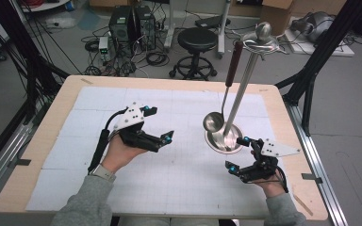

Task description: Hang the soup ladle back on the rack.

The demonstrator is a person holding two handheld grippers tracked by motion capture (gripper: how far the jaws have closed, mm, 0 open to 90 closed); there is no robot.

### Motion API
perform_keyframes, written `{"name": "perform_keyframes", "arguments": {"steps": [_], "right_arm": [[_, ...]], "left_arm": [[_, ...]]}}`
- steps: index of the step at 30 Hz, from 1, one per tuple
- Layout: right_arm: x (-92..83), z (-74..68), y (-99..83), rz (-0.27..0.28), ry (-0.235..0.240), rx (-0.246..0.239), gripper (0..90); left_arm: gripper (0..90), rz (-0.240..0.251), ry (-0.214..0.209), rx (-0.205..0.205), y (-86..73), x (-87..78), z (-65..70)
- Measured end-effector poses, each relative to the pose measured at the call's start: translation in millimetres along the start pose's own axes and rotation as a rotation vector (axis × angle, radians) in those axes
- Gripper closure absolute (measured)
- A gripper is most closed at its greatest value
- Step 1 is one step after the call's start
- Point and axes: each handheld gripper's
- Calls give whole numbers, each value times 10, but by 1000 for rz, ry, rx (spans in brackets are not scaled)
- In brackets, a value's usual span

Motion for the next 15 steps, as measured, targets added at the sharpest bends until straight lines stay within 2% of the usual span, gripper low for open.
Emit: {"name": "perform_keyframes", "arguments": {"steps": [3, 7, 10, 13, 15], "right_arm": [[-4, 0, 3, 6, -1, -1, 6], [-11, 3, 3, 5, -5, 2, 6], [-14, 1, 3, 5, -7, 1, 6], [-15, 0, 3, 6, -10, 0, 6], [-16, -1, 3, 6, -13, -1, 6]], "left_arm": [[17, -3, 21, -16, -77, -136, -31], [17, 2, 55, -16, -166, -314, -56], [17, 5, 78, -38, -218, -418, -66], [17, 28, 78, -48, -287, -494, -48], [17, 16, 82, -49, -330, -534, -41]]}}
Point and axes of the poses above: each handheld gripper's, and its own axes: x roughly forward along the jaws, y roughly out of its top, z roughly to its right, and after that the axes turned 15 degrees about -y, right-handed
